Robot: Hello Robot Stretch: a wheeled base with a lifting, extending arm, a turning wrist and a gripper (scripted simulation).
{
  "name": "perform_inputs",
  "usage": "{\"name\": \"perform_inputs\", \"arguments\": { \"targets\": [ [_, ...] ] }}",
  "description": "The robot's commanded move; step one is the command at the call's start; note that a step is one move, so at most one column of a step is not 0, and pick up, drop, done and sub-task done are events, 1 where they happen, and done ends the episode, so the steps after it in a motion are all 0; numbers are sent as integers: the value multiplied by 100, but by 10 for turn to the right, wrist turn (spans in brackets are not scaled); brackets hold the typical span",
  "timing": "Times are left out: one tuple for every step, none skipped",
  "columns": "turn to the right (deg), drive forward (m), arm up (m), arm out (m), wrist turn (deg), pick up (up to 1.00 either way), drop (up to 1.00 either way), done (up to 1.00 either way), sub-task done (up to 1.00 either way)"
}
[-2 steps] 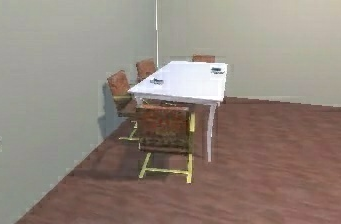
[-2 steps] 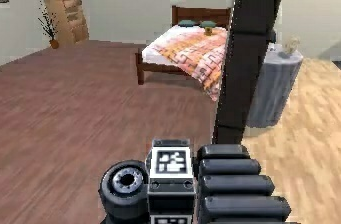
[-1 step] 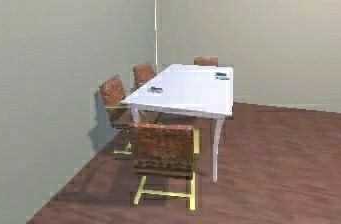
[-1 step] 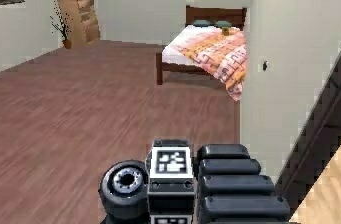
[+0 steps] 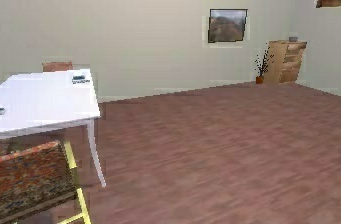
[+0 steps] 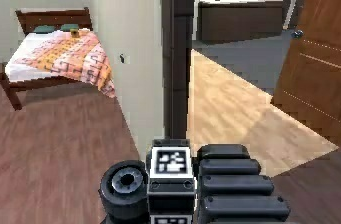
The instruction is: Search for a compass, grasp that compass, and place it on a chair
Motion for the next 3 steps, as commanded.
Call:
{"name": "perform_inputs", "arguments": {
  "targets": [
    [0, 100, 0, 0, 0, 0, 0, 0, 0],
    [60, 0, 0, 0, 0, 0, 0, 0, 0],
    [0, 25, 0, 0, 0, 0, 0, 0, 0]
  ]
}}
